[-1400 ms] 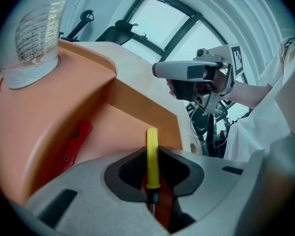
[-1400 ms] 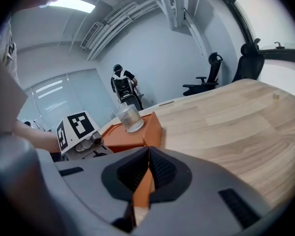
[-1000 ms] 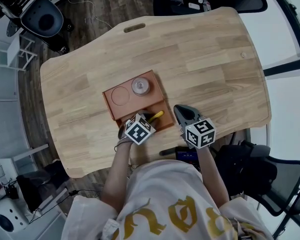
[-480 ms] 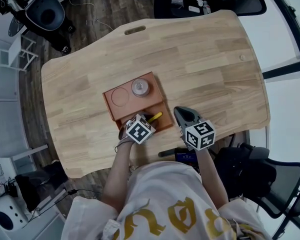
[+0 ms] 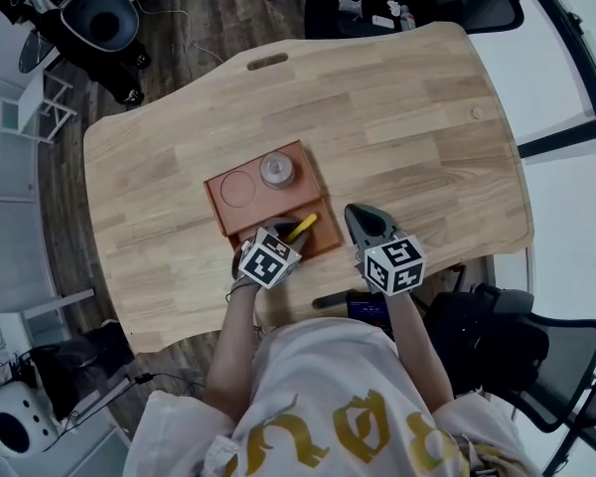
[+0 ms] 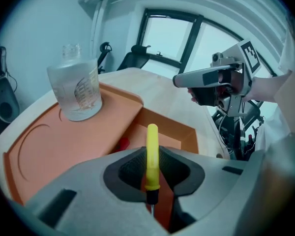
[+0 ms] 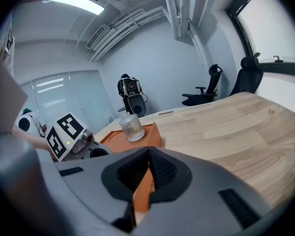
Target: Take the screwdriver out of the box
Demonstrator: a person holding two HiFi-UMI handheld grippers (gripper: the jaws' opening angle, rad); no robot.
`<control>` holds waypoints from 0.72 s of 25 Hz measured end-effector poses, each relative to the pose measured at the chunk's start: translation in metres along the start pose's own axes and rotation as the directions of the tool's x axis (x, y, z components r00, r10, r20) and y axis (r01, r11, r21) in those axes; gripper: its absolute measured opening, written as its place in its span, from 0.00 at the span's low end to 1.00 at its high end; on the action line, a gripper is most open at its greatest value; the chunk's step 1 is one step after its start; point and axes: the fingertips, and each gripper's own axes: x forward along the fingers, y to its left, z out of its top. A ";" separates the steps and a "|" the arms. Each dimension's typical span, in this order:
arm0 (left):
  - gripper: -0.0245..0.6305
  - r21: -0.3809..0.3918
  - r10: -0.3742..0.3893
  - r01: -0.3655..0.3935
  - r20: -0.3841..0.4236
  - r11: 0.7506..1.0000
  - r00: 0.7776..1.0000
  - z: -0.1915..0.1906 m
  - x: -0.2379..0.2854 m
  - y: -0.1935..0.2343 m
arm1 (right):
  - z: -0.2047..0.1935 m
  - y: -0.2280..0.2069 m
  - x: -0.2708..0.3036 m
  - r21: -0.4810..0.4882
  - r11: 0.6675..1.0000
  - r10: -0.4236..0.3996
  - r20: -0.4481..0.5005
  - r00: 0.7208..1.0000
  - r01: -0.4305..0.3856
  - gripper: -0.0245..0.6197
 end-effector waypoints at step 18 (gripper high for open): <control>0.16 -0.123 0.120 -0.081 0.356 0.989 0.927 0.060 -0.079 -0.007 | 0.038 0.030 -0.028 -0.089 0.995 -0.022 0.132 0.991 0.034 0.05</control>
